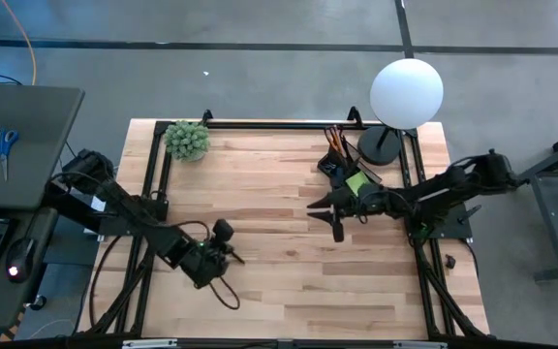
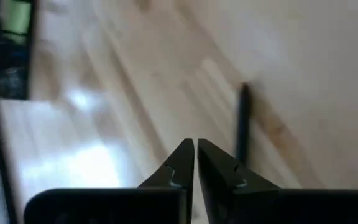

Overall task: Pick and place office supplies into organizer
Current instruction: Put the black pen into the black desk organizer

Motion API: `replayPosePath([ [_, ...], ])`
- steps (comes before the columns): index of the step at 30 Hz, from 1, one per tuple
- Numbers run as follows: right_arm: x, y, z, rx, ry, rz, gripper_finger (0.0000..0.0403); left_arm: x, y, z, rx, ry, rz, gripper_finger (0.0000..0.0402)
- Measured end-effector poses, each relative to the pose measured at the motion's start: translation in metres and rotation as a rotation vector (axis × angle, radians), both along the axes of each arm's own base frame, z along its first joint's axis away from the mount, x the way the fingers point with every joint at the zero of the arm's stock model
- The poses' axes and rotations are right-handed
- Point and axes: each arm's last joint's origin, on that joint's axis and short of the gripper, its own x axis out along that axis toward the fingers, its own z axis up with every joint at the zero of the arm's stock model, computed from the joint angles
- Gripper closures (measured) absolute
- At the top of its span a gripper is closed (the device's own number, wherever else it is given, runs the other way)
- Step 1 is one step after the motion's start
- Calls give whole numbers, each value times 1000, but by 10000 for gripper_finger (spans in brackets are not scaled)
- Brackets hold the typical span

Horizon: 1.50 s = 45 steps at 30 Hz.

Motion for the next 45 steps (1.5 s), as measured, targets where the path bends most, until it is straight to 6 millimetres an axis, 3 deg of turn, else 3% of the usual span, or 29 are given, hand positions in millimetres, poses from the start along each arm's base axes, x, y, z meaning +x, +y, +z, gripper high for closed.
replayPosePath([
  [5,29,7,-7,-15,64,34,309,0,14,-3,-50,52,121,398],
  [9,70,16,-10,-37,90,59,309,-4,18,-5,-186,47,321,397],
  [16,128,40,-21,-119,178,162,309,-38,18,-29,-292,318,403,383],
  [22,150,49,-20,-149,202,207,309,-47,22,-37,-240,283,462,301],
  [29,156,55,-8,-146,140,222,309,-48,31,-40,-140,188,513,171],
  [33,156,62,-7,-179,125,216,309,-50,38,-45,-137,199,522,133],
  [37,156,64,-6,-210,117,207,309,-47,37,-45,-115,205,412,144],
  [45,157,61,-6,-207,108,203,309,-37,44,-46,-182,244,363,256],
])
